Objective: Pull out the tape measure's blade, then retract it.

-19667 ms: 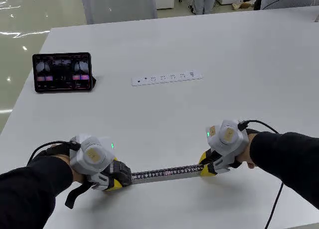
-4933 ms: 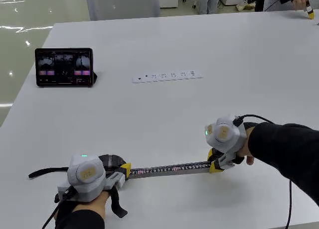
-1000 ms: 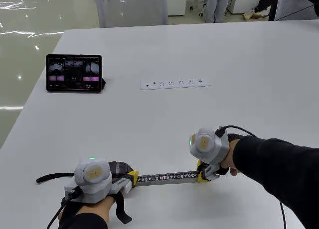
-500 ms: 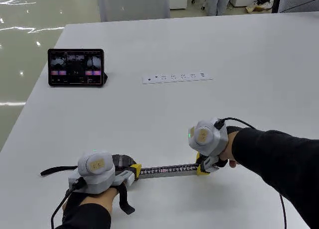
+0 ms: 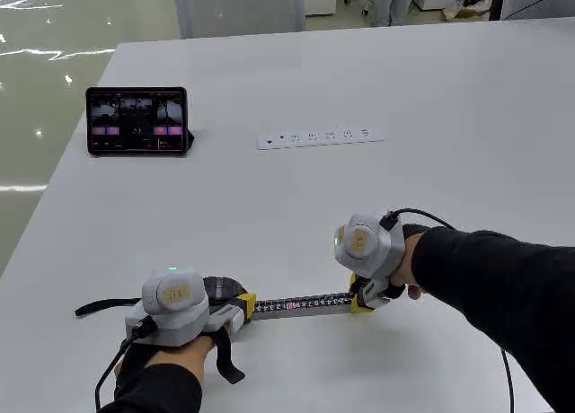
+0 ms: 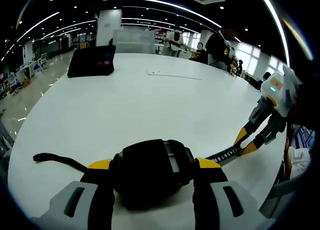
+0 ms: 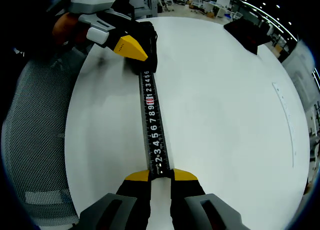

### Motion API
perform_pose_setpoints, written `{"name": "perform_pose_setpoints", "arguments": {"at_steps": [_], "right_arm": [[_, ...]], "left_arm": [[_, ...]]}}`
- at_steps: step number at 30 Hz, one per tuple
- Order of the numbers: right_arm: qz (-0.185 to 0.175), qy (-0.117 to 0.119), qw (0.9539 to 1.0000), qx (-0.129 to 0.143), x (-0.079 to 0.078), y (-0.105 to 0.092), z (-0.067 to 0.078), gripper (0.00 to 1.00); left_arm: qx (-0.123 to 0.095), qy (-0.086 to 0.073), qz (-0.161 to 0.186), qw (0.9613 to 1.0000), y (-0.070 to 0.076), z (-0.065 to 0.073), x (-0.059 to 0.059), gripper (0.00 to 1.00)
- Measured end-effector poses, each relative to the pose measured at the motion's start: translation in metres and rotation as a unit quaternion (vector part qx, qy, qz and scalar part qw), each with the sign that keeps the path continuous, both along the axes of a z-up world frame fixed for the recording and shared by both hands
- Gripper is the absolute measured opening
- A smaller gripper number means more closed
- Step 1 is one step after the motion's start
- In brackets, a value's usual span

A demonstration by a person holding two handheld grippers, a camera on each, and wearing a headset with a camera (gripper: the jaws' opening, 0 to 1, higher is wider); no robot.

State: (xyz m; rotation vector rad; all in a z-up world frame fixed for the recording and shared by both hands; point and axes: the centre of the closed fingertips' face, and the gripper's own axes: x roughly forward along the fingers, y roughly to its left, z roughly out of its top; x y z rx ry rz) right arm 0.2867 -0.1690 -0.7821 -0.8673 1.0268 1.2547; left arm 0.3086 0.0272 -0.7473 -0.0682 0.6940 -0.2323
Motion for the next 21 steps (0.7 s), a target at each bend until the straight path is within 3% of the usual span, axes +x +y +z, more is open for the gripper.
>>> {"name": "perform_pose_setpoints", "arguments": {"at_steps": [21], "right_arm": [[0.005, 0.0, 1.0, -0.004, 0.0005, 0.01, -0.0012, 0.1]], "left_arm": [[-0.003, 0.002, 0.0, 1.0, 0.0002, -0.001, 0.0007, 0.59]]}}
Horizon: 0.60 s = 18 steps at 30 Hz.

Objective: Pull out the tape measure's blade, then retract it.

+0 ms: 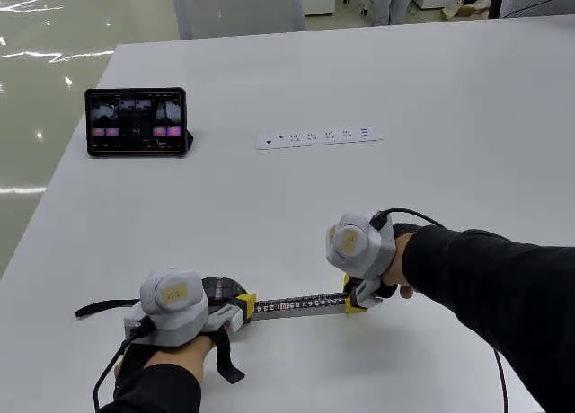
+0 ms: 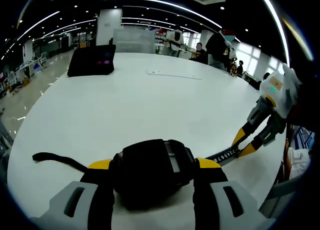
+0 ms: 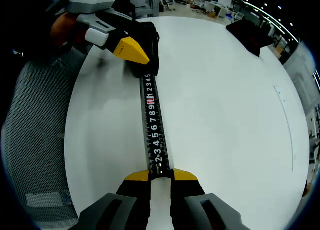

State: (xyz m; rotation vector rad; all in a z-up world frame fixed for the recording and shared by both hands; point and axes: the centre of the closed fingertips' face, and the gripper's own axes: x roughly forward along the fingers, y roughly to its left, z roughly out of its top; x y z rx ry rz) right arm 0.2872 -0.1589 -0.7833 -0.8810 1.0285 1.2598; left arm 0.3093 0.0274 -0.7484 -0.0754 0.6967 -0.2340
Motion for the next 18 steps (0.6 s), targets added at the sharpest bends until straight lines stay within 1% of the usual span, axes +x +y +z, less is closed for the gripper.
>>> {"name": "perform_pose_setpoints", "arguments": {"at_steps": [11, 18], "right_arm": [[-0.005, -0.005, 1.0, 0.002, 0.0, 0.0041, -0.0002, 0.1], [-0.003, -0.002, 1.0, -0.001, 0.0002, 0.0068, -0.0002, 0.1]], "left_arm": [[-0.001, 0.002, 0.0, 1.0, -0.0002, -0.0005, -0.0004, 0.59], [-0.002, 0.001, 0.0, 1.0, -0.0004, -0.0004, -0.0004, 0.59]]}}
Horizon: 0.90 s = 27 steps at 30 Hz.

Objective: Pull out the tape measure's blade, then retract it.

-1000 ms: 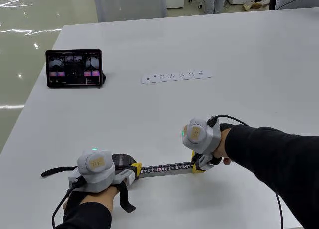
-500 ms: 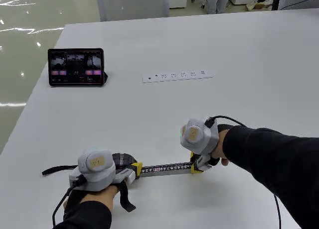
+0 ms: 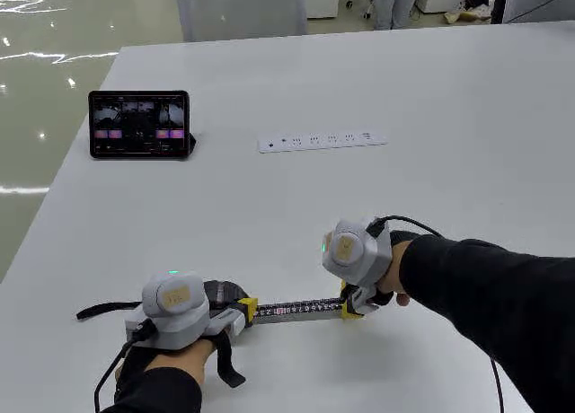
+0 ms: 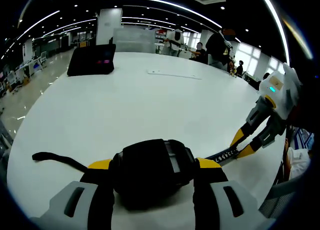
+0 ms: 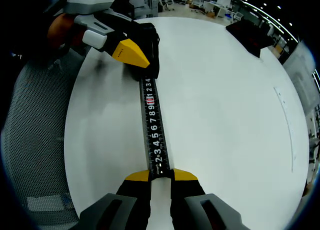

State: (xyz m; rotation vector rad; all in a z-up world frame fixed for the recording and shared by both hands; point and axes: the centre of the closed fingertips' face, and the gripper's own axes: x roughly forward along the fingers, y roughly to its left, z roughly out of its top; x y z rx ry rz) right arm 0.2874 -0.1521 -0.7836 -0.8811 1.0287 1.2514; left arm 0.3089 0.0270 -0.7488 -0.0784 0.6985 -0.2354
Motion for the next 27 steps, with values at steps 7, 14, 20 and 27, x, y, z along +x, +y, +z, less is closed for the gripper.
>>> {"name": "perform_pose_setpoints", "arguments": {"at_steps": [7, 14, 20, 27], "right_arm": [[-0.001, -0.001, 1.0, -0.001, -0.001, 0.003, 0.0, 0.1], [-0.002, 0.001, 1.0, 0.001, -0.001, 0.006, 0.0, 0.1], [-0.001, 0.001, 1.0, 0.002, -0.001, 0.008, 0.0, 0.11], [-0.001, 0.002, 1.0, 0.003, -0.001, 0.011, 0.001, 0.11]], "left_arm": [[0.0, 0.003, 0.0, 1.0, 0.0, 0.0, 0.0, 0.59], [-0.002, 0.005, 0.0, 1.0, 0.0, 0.0, -0.001, 0.59], [-0.003, 0.002, 0.001, 1.0, -0.001, 0.0, 0.0, 0.59], [-0.004, 0.003, 0.0, 1.0, -0.001, 0.0, 0.0, 0.59]]}}
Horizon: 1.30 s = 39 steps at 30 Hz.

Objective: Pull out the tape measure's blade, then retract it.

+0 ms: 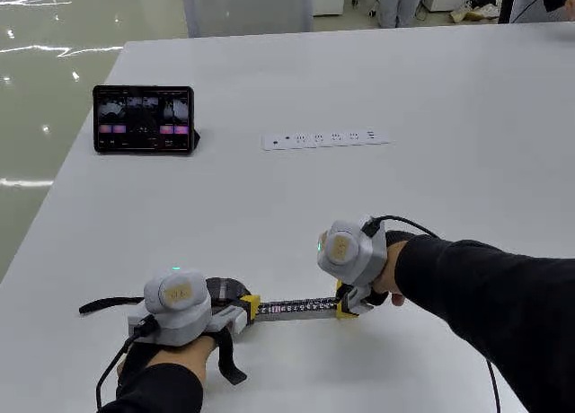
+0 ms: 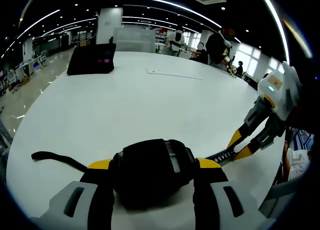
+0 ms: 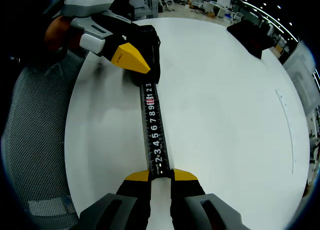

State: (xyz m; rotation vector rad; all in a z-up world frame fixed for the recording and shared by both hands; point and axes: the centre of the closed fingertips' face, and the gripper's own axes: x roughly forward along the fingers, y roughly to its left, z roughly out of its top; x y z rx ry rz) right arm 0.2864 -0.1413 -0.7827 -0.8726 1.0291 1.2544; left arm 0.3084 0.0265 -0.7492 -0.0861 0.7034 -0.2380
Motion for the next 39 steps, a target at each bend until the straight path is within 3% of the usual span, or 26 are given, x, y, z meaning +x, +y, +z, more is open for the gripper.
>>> {"name": "perform_pose_setpoints", "arguments": {"at_steps": [39], "right_arm": [[0.0, 0.001, 0.9999, 0.01, 0.002, 0.016, -0.001, 0.11]], "left_arm": [[-0.01, 0.001, -0.005, 0.9999, 0.001, 0.0, 0.0, 0.58]]}}
